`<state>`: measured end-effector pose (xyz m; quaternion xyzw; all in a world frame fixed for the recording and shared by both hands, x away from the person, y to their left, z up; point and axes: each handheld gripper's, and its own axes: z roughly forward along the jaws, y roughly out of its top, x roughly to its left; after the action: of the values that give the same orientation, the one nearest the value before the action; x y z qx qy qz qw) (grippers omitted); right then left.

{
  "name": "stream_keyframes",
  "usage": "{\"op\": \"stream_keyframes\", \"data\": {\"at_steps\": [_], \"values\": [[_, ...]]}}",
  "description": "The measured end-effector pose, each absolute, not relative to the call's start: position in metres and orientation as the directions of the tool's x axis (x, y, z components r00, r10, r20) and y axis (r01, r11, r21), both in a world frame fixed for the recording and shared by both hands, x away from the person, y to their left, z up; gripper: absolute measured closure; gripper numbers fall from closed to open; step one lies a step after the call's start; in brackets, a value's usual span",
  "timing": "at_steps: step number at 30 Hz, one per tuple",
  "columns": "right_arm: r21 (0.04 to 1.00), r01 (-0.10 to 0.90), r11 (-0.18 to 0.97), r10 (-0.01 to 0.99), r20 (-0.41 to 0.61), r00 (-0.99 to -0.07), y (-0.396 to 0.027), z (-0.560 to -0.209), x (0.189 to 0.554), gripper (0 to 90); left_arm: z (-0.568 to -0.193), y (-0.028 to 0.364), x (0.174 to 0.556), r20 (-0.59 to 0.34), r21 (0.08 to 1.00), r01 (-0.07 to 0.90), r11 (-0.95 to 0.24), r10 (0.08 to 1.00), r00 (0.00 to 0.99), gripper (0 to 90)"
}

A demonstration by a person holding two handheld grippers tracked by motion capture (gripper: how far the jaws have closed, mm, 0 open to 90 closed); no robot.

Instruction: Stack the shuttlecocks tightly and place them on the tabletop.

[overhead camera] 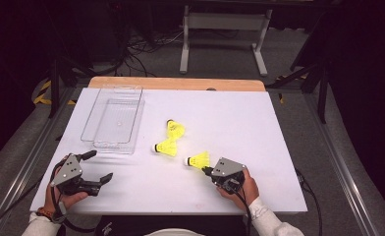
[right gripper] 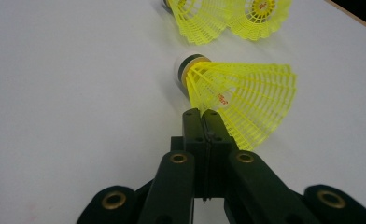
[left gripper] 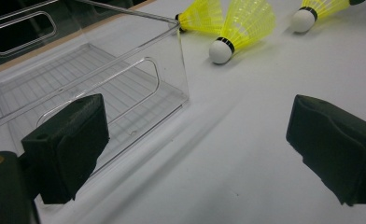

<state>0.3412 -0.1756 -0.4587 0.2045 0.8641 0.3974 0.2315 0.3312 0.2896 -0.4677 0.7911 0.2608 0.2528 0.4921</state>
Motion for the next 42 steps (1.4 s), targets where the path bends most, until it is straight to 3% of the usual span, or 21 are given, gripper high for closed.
{"op": "stream_keyframes", "data": {"at_steps": [19, 42], "values": [[0.833, 0.15, 0.533, 0.568, -0.221, -0.793, -0.182, -0.444, 0.365, 90.0, -0.467, 0.291, 0.333, 0.147, 0.912, 0.152, -0.38, 0.649, 0.746, 6.0], [0.826, 0.114, 0.552, 0.491, -0.211, -0.845, -0.139, -0.45, 0.394, 90.0, -0.468, 0.289, 0.335, 0.143, 0.908, 0.159, -0.387, 0.645, 0.751, 6.1]]}}
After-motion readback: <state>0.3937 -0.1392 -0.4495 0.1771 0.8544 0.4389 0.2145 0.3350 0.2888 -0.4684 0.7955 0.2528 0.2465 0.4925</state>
